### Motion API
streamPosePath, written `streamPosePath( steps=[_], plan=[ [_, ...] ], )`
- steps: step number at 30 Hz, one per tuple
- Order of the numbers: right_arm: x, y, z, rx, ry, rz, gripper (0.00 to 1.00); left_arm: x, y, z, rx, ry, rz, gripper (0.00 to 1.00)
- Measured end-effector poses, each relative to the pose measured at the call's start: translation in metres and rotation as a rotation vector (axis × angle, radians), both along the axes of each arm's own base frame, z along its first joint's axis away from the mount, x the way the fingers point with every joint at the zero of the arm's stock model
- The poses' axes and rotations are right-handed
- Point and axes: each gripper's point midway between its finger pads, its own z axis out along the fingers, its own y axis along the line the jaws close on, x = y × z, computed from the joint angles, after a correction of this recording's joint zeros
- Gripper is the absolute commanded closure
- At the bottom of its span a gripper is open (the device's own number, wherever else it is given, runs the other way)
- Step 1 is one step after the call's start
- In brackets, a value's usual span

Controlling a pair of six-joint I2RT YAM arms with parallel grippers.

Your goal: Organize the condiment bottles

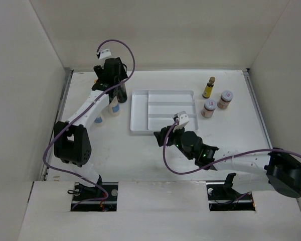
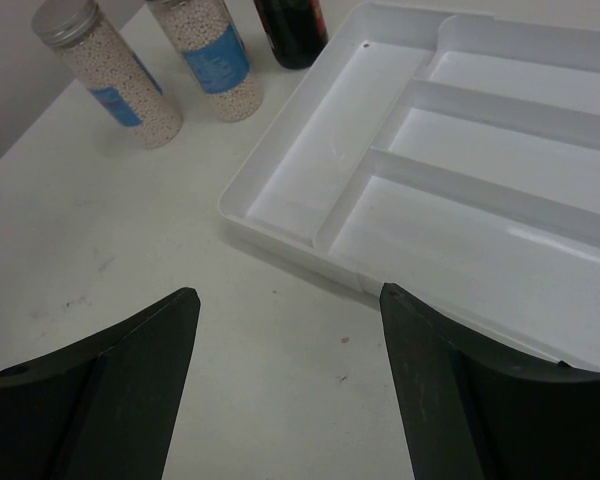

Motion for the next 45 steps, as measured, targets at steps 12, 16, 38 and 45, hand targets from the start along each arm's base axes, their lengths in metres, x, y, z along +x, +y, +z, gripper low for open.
streamPosePath(
  steps=[12,16,38,45],
  plan=[
    [0.000,0.000,-0.001,-0.005,-0.001,0.001,0.21,0.029,-0.001,-0.006,0.027,0.006,-0.004,0.42],
    [0.000,0.000,-0.001,-0.006,-0.001,0.001,0.21,0.034,-0.002,-0.012,0.035,0.015,-0.006,0.55],
    [0.000,0.000,-0.001,-0.012,-0.005,0.002,0.20,0.036,-0.009,0.010,0.119,0.016,-0.031,0.87],
    [0.001,-0.001,-0.002,-0.012,-0.004,-0.001,0.20,0.034,-0.025,0.030,0.129,-0.027,-0.067,0.87]
  ],
)
